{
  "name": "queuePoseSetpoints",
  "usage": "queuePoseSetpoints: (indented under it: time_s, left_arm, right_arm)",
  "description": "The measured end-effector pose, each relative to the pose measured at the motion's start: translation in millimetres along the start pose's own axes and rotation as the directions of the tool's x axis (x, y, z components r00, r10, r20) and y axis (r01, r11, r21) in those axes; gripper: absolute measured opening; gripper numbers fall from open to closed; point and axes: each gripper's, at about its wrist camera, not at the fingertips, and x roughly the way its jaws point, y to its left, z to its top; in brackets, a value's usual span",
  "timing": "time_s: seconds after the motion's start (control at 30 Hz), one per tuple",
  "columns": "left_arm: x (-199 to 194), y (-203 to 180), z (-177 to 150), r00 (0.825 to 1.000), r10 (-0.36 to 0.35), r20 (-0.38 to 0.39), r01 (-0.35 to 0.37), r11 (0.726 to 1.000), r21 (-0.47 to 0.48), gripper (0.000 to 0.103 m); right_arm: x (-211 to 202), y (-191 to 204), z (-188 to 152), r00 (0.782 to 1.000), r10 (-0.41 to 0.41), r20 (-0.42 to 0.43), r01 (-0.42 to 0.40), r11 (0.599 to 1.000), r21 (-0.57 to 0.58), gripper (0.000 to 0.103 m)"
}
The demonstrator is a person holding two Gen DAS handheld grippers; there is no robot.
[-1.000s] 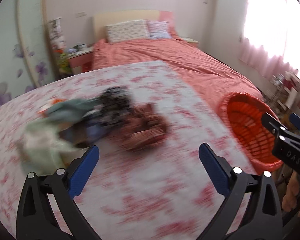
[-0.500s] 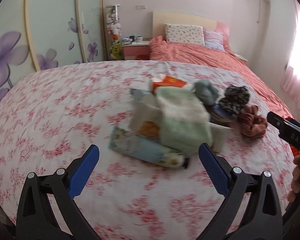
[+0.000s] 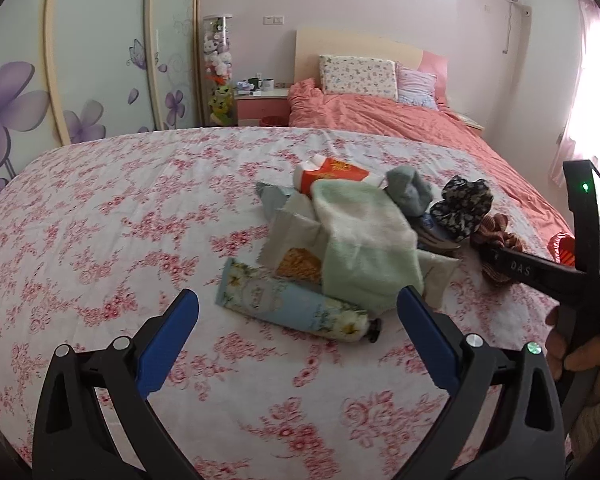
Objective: Collect trash
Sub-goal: 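Grasp the green cloth with the left tool while the right tool grasps the plaid scrunchie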
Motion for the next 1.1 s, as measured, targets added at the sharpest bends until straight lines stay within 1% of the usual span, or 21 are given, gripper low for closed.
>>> queuePoseSetpoints:
  time_s: [0.07, 0.1, 0.13, 0.2, 0.23, 0.27, 0.3, 0.37, 0.5, 0.57, 0.6, 0.67, 0.73, 0.83, 0.9, 1.0, 1.07, 1.1]
  left_arm:
    - [1, -5, 1, 1.000, -0.018, 0.001, 0.018, 1.000, -0.002, 0.098]
    - [1, -10, 3, 1.000, -0.024, 0.001, 0.024, 1.000, -0.003, 0.098]
    - [2, -13, 4, 1.000, -0.029, 0.003, 0.029, 1.000, -0.004, 0.098]
    - [5, -20, 7, 0.999, -0.034, 0.011, 0.034, 0.999, -0.005, 0.096]
    - [7, -23, 7, 0.999, -0.033, 0.009, 0.033, 0.999, -0.003, 0.091]
    - [10, -26, 8, 1.000, -0.031, 0.002, 0.031, 1.000, 0.002, 0.087]
    - [15, -30, 9, 1.000, -0.027, -0.014, 0.027, 1.000, 0.013, 0.084]
    - [23, -35, 10, 0.999, -0.017, -0.037, 0.018, 1.000, 0.024, 0.078]
    - [34, -39, 11, 0.998, 0.001, -0.066, 0.001, 1.000, 0.027, 0.074]
    - [37, -40, 11, 0.997, 0.007, -0.073, -0.005, 1.000, 0.029, 0.070]
    - [39, -40, 12, 0.997, 0.005, -0.078, -0.003, 1.000, 0.029, 0.069]
    - [40, -41, 12, 0.997, -0.002, -0.081, 0.004, 1.000, 0.024, 0.060]
    - [42, -40, 12, 0.996, -0.011, -0.083, 0.013, 1.000, 0.016, 0.057]
    - [42, -38, 11, 0.996, -0.028, -0.079, 0.029, 1.000, 0.005, 0.056]
    - [43, -36, 10, 0.996, -0.039, -0.075, 0.039, 0.999, 0.000, 0.051]
    - [43, -34, 10, 0.995, -0.063, -0.073, 0.062, 0.998, -0.011, 0.040]
    - [42, -33, 10, 0.994, -0.083, -0.072, 0.081, 0.996, -0.021, 0.029]
    - [41, -32, 11, 0.993, -0.098, -0.072, 0.096, 0.995, -0.026, 0.027]
  right_arm:
    - [-6, -7, -4, 1.000, -0.014, 0.001, 0.014, 1.000, 0.011, 0.033]
    - [-9, -11, -7, 0.999, -0.037, 0.005, 0.037, 0.999, 0.012, 0.033]
    - [-14, -15, -10, 0.997, -0.078, 0.015, 0.078, 0.997, 0.009, 0.033]
    - [-21, -22, -15, 0.990, -0.136, 0.035, 0.136, 0.991, 0.002, 0.033]
    - [-23, -26, -18, 0.988, -0.150, 0.034, 0.150, 0.989, 0.004, 0.033]
    - [-22, -30, -20, 0.989, -0.147, 0.026, 0.147, 0.989, 0.008, 0.033]
    - [-21, -34, -21, 0.992, -0.128, 0.015, 0.128, 0.992, 0.021, 0.033]
    - [-22, -38, -22, 0.993, -0.116, 0.015, 0.115, 0.993, 0.037, 0.034]
    - [-20, -38, -21, 0.993, -0.116, 0.005, 0.115, 0.993, 0.033, 0.036]
    - [-18, -38, -20, 0.994, -0.112, 0.003, 0.112, 0.993, 0.034, 0.037]
    - [-19, -39, -20, 0.994, -0.110, 0.002, 0.110, 0.993, 0.035, 0.037]
    - [-17, -38, -20, 0.994, -0.109, 0.001, 0.109, 0.993, 0.035, 0.038]
    - [-17, -37, -20, 0.994, -0.109, -0.001, 0.109, 0.994, 0.030, 0.040]
    - [-16, -34, -20, 0.994, -0.108, -0.003, 0.108, 0.994, 0.019, 0.043]
    - [-16, -35, -20, 0.995, -0.104, -0.003, 0.104, 0.994, 0.019, 0.044]
    - [-16, -35, -20, 0.995, -0.099, -0.004, 0.099, 0.995, 0.021, 0.045]
    - [-16, -36, -20, 0.995, -0.095, -0.003, 0.095, 0.995, 0.023, 0.044]
    - [-16, -37, -20, 0.996, -0.092, -0.002, 0.092, 0.995, 0.027, 0.043]
